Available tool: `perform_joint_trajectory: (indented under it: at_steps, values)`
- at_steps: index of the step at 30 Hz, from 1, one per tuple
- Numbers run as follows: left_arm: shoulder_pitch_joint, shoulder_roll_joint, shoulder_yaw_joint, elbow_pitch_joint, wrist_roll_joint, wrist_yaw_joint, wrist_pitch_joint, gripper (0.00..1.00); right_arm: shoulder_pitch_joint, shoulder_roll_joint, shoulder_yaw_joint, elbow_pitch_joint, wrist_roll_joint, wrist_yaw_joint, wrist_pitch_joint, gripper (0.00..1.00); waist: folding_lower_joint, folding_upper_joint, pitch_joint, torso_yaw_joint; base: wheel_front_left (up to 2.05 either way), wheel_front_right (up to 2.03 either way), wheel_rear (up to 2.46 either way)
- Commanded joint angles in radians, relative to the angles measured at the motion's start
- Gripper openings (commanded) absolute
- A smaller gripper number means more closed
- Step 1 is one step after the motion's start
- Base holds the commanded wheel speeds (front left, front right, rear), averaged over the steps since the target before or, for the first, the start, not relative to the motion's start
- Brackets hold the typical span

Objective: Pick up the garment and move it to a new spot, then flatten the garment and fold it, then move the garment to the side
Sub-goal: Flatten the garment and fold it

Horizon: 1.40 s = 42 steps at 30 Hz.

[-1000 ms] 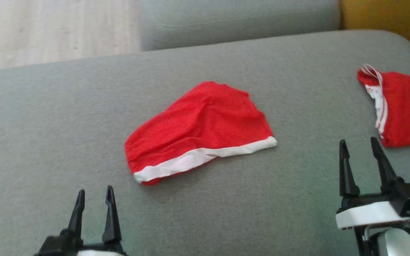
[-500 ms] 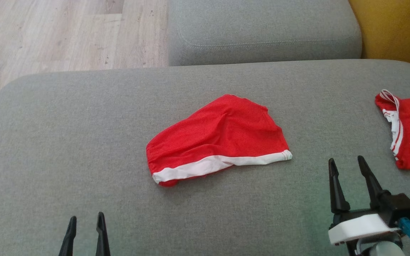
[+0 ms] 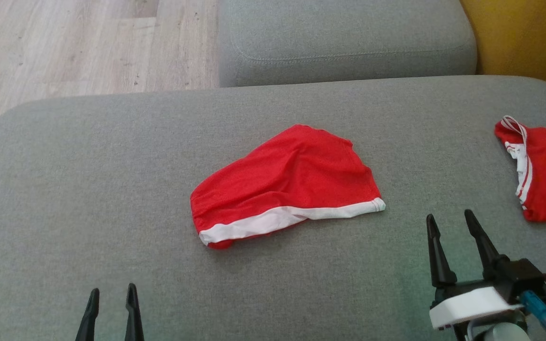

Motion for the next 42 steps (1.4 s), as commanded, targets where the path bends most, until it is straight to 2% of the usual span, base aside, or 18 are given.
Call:
perform_joint_trajectory:
  at_steps: [1, 5, 9, 14, 22, 33, 42]
  values:
    - [-0.046, -0.006, 0.031, -0.028, 0.003, -0.007, -0.012, 1.00, -0.018, -0.006, 0.027, -0.027, 0.010, 0.007, -0.006, 1.00, 0.0000, -0.0001, 0.001, 0.000, 0.00, 0.00, 0.00]
    - [-0.081, -0.006, 0.004, -0.049, -0.016, -0.010, -0.012, 1.00, -0.054, -0.006, 0.045, -0.029, 0.046, 0.007, -0.006, 1.00, 0.0000, -0.0001, 0.015, -0.004, 0.00, 0.00, 0.00]
    - [-0.157, -0.006, -0.037, 0.005, 0.007, -0.015, -0.012, 1.00, -0.131, -0.006, 0.072, 0.012, 0.043, 0.007, -0.006, 1.00, 0.0000, -0.0001, 0.062, -0.003, 0.00, 0.00, 0.00]
    - [-0.291, -0.006, -0.097, 0.151, 0.020, -0.019, -0.012, 1.00, -0.248, -0.006, 0.119, 0.132, 0.019, 0.007, -0.006, 1.00, 0.0000, -0.0001, 0.133, 0.002, 0.00, 0.00, 0.00]
    - [-0.436, 0.004, -0.201, 0.299, -0.025, -0.021, -0.012, 1.00, -0.396, -0.006, 0.158, 0.355, 0.000, 0.007, 0.005, 1.00, 0.0000, -0.0001, 0.229, 0.014, 0.00, 0.00, 0.00]
    - [-0.485, 0.028, -0.269, 0.351, -0.084, -0.021, -0.012, 1.00, -0.459, -0.006, 0.182, 0.494, 0.010, 0.007, 0.001, 1.00, 0.0000, -0.0001, 0.265, 0.022, 0.00, 0.00, 0.00]
    - [-0.468, 0.036, -0.287, 0.348, -0.109, -0.021, -0.012, 1.00, -0.471, -0.006, 0.237, 0.536, 0.045, 0.007, 0.012, 1.00, 0.0000, -0.0001, 0.269, 0.010, 0.00, 0.00, 0.00]
